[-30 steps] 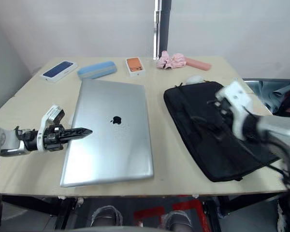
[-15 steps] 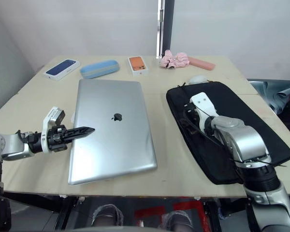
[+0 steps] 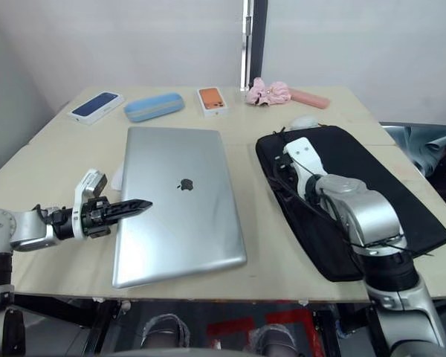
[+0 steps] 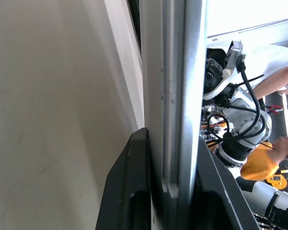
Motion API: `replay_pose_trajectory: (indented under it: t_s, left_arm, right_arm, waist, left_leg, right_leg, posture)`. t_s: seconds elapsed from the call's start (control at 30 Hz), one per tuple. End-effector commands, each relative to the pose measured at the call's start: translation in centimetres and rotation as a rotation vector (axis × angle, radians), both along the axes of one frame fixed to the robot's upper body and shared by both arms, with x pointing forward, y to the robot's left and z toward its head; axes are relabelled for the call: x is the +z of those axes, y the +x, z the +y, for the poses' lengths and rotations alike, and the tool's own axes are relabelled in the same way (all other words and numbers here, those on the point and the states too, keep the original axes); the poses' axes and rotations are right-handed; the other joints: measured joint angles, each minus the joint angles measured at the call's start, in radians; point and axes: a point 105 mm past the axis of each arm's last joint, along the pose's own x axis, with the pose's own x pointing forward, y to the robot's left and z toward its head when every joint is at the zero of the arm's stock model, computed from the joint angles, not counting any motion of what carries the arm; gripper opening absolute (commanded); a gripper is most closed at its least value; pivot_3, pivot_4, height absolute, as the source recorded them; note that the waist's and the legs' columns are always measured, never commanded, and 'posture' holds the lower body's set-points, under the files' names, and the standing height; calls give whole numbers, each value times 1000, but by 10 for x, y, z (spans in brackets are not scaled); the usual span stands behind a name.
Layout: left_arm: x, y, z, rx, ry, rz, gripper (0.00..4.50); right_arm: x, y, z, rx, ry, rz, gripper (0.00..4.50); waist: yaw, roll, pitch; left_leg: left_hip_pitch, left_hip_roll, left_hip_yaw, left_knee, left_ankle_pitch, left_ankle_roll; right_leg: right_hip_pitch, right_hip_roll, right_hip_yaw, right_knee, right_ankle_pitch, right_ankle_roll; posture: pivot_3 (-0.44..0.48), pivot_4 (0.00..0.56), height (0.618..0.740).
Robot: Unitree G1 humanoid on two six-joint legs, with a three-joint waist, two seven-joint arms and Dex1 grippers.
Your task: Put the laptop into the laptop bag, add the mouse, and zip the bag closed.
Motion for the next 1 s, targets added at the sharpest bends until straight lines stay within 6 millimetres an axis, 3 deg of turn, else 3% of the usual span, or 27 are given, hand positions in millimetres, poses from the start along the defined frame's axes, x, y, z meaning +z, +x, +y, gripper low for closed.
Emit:
replay_pose_trajectory:
  t_s: [0.03, 0.2, 0.53, 0.73, 0.87, 1.0]
  left_arm:
    - [31, 0, -1, -19, -97, -135, 301]
    - [33, 2, -1, -15, -101, -140, 301]
    - [30, 5, -3, -8, -101, -136, 301]
    - [31, 5, -4, -10, -99, -141, 301]
    - [34, 6, -5, -12, -103, -149, 301]
    - [36, 7, -6, -19, -100, -153, 301]
  right_arm:
    - [7, 1, -2, -13, -13, -43, 4495]
    - [-3, -3, 0, -1, -24, -14, 4495]
    - [-24, 2, -23, -66, -48, 25, 4495]
    - [-34, 0, -25, -68, -50, 43, 4495]
    - [-50, -3, -36, -109, -50, 83, 3438]
    - [-54, -5, -44, -139, -53, 90, 2004]
  waist:
    - [0, 0, 0]
    - [0, 0, 0]
    - [-1, 0, 0]
    - [-1, 0, 0]
    - [0, -1, -1]
    - [2, -3, -2]
  left_leg:
    - [0, 0, 0, 0, 0, 0]
    - [0, 0, 0, 0, 0, 0]
    - [0, 0, 0, 2, 0, 0]
    - [0, 0, 0, 3, 0, 0]
    - [0, 0, 0, 3, 0, 0]
    - [1, 0, -1, 5, 0, 1]
  right_leg:
    - [0, 0, 0, 0, 0, 0]
    - [0, 0, 0, 0, 0, 0]
    - [0, 0, 1, 2, 0, 0]
    - [0, 0, 1, 3, 0, 0]
    - [0, 0, 1, 3, 0, 0]
    - [3, 0, 0, 3, 1, 1]
  posture:
    - [0, 150, 740]
    - [0, 150, 740]
    - [0, 150, 740]
    - [0, 150, 740]
    - [0, 150, 740]
    - [0, 150, 740]
